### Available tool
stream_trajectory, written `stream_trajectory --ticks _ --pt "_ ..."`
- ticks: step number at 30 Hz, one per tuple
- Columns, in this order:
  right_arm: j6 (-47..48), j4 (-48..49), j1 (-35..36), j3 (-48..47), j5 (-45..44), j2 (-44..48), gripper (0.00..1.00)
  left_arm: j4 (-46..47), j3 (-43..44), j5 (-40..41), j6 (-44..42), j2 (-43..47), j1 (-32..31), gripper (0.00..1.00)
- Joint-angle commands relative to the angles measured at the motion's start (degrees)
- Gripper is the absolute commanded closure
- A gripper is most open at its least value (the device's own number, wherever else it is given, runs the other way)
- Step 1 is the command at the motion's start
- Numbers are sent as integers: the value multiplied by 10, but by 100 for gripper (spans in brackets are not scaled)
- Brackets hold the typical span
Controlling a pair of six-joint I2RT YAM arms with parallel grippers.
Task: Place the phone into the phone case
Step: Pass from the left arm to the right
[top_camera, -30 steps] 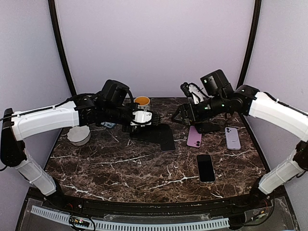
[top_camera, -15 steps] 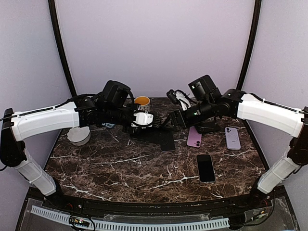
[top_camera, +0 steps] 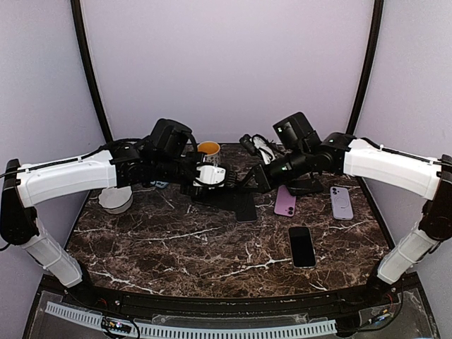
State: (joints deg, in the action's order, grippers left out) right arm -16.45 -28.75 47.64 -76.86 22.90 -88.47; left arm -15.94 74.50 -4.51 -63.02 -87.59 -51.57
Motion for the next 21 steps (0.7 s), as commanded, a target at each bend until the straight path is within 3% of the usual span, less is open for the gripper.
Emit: stream_trajectory --ticks 1,3,5,8,10,12,15,21 --pt "5 32 7 9 12 27 100 32 -11 11 0 17 -4 100" --pt "5 33 7 14 3 34 100 48 -16 21 7 17 -5 99" --pt "4 36 7 17 -3 41 100 60 -20 32 11 17 -5 90" --pt "5 36 6 21 -14 49 100 60 -21 38 14 17 -5 53" --pt "6 34 6 22 -22 52 100 62 -23 38 16 19 -6 36" --pt "8 31 6 22 -27 54 100 71 -26 38 21 23 -7 26" --pt "10 26 6 21 -36 57 100 84 -31 38 30 31 -7 19" --pt "9 27 6 20 -55 67 100 123 -41 7 85 55 -7 12"
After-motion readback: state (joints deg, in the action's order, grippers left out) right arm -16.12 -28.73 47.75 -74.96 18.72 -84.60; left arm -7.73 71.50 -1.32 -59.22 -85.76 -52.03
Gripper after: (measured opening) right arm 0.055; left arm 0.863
